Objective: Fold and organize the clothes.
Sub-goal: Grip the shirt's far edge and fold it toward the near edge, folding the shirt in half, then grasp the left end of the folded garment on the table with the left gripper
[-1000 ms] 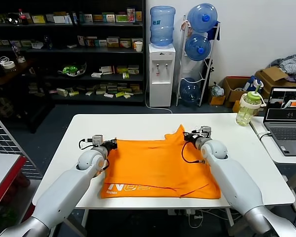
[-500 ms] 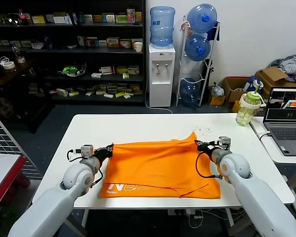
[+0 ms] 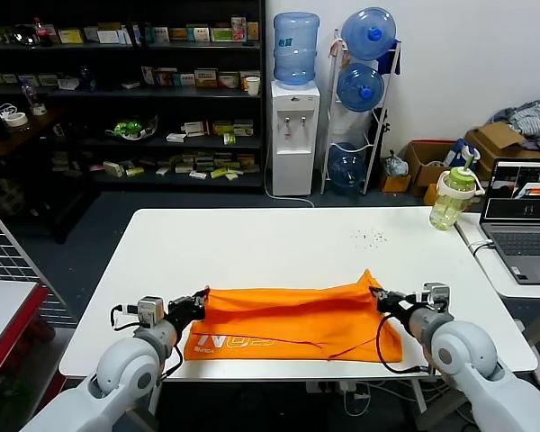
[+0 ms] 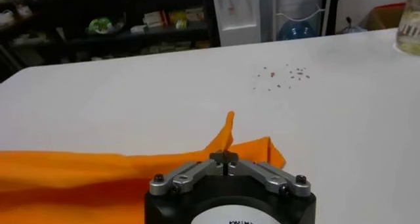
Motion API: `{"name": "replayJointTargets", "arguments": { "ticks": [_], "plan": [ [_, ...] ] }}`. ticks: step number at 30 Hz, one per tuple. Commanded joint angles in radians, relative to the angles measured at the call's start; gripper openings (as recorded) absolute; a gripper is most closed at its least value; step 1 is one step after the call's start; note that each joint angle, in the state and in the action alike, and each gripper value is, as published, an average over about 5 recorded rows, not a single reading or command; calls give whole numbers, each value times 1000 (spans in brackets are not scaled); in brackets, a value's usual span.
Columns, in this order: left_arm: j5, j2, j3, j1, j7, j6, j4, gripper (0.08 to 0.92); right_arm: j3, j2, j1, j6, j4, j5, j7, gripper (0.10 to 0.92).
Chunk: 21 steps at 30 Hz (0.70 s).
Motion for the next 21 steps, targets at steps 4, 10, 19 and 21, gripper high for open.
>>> {"name": "replayJointTargets", "arguments": {
  "ticks": [4,10,19,21],
  "plan": [
    [44,32,-30,116,-14,10,-79,201,80,-36,-137,-19,117,11,-6,268],
    [95,16,-45,146,-11,5,-64,374,116,-36,-182,-22,145,9,-19,441],
    [142,-52,-59,175,11,-23,32,634,177,-21,-254,-17,166,-4,-25,701],
    [142,-60,-56,171,13,-24,49,694,180,-18,-257,-17,169,-6,-23,751]
  ]
}}
